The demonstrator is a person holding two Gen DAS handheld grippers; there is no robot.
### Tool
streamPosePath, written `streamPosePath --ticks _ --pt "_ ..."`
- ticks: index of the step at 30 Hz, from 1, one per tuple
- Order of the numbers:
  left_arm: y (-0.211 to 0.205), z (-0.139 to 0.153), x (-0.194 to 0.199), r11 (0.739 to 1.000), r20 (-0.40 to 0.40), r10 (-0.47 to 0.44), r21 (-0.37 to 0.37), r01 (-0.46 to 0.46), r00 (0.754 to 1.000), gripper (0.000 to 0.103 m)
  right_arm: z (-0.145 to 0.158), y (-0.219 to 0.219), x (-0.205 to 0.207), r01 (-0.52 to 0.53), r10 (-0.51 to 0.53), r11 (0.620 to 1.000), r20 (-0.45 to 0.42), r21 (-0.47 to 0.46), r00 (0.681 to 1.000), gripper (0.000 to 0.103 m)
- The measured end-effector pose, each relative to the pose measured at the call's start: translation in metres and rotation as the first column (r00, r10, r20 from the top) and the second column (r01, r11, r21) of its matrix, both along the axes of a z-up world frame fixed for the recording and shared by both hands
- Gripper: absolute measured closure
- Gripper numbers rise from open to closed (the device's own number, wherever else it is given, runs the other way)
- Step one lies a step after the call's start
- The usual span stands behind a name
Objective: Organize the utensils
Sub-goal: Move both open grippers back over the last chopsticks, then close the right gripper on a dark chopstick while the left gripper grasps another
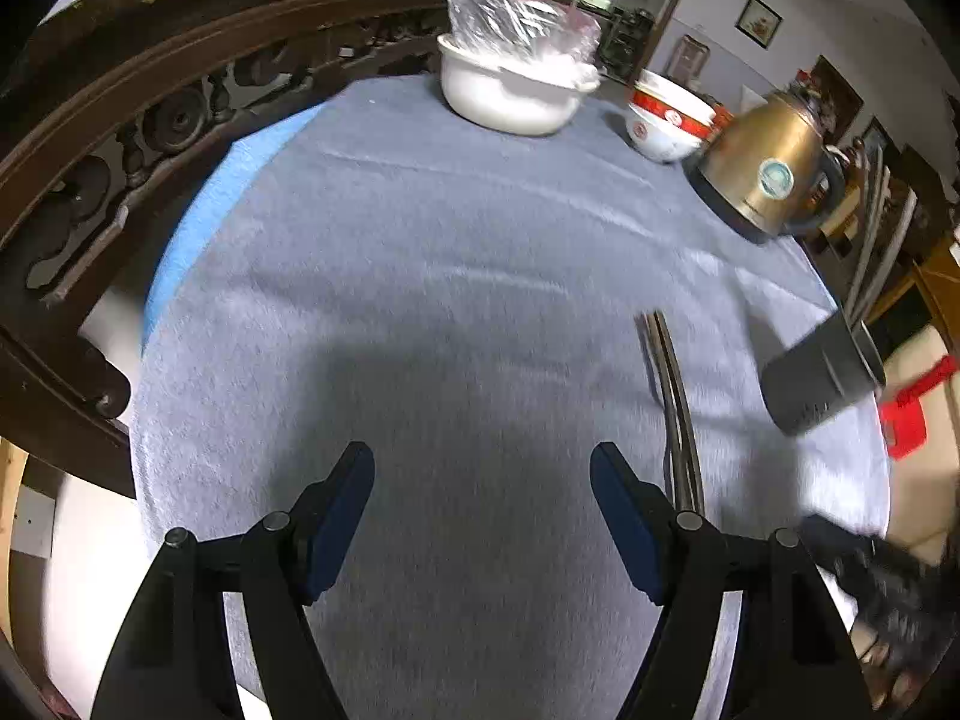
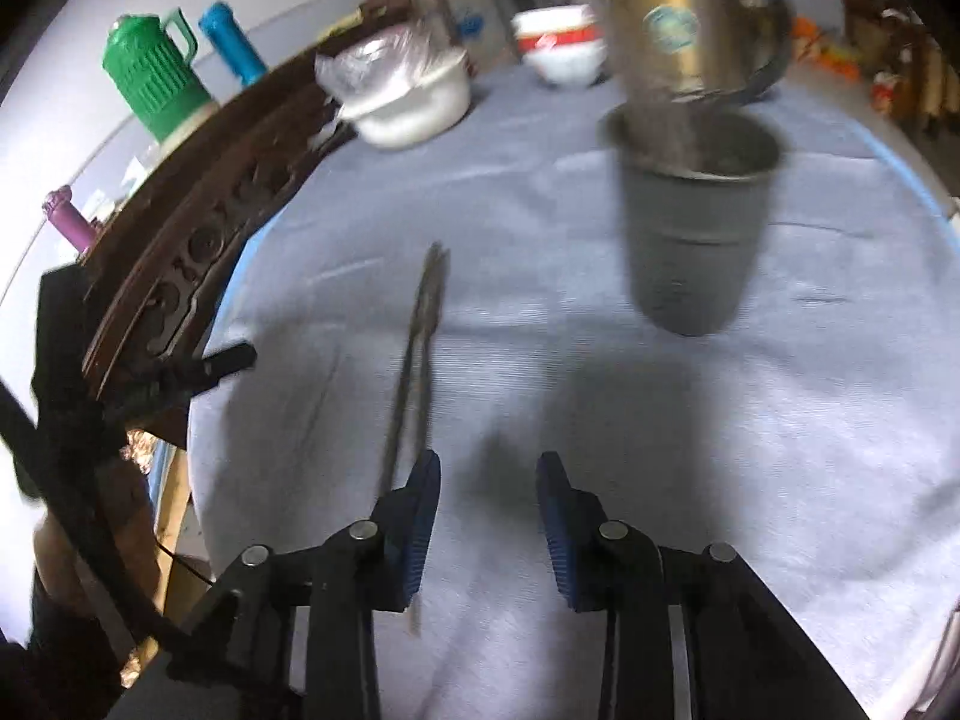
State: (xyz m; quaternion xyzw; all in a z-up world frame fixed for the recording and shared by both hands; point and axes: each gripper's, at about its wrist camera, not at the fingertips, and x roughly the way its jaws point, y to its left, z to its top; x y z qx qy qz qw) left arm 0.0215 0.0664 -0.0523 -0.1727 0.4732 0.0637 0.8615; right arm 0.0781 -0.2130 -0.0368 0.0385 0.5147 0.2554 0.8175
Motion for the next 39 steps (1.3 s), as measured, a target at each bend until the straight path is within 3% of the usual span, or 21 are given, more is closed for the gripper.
streamPosePath --ticks 7,11,16,18,23,30,36,37,39 --pt "-0.010 -0.001 -0.007 0.999 -0.009 -0.053 -0.012 0.053 0.999 0.028 -0.020 0.052 0.036 -0.089 0.081 0.993 -0.105 -0.074 0.991 0.069" --pt "-0.010 -0.004 -0.003 0.998 -0.022 -0.066 -0.019 0.065 0.998 0.028 -0.033 0.063 0.042 -0.103 0.086 0.988 -0.151 -0.112 0.985 0.082" --pt "-0.015 -0.008 -0.001 0.996 -0.038 -0.084 -0.023 0.084 0.996 0.028 -0.040 0.072 0.045 -0.119 0.097 0.985 -0.168 -0.126 0.981 0.088" --pt "-0.018 -0.010 0.001 0.995 -0.048 -0.094 -0.025 0.093 0.994 0.028 -0.041 0.072 0.046 -0.118 0.096 0.986 -0.179 -0.121 0.979 0.096" --pt "-0.028 -0.011 0.004 0.993 -0.067 -0.117 -0.021 0.116 0.991 0.028 -0.039 0.058 0.044 -0.083 0.058 0.988 -0.183 -0.133 0.981 0.096" --pt "-0.060 -0.007 0.023 0.983 -0.107 -0.185 -0.030 0.183 0.977 0.028 -0.039 0.005 0.029 0.012 -0.040 0.991 -0.208 -0.132 0.977 0.096" --pt "-0.100 -0.020 0.050 0.968 -0.198 -0.241 0.021 0.249 0.950 0.028 -0.043 -0.024 0.020 0.091 -0.097 0.995 -0.258 -0.034 0.961 0.094" --pt "-0.105 -0.024 0.052 0.964 -0.215 -0.249 0.039 0.263 0.945 0.031 -0.043 -0.026 0.020 0.095 -0.098 0.995 -0.261 -0.023 0.961 0.094" --pt "-0.112 -0.027 0.052 0.954 -0.237 -0.250 0.102 0.280 0.939 0.055 -0.044 -0.031 0.019 0.107 -0.104 0.994 -0.267 -0.001 0.958 0.094"
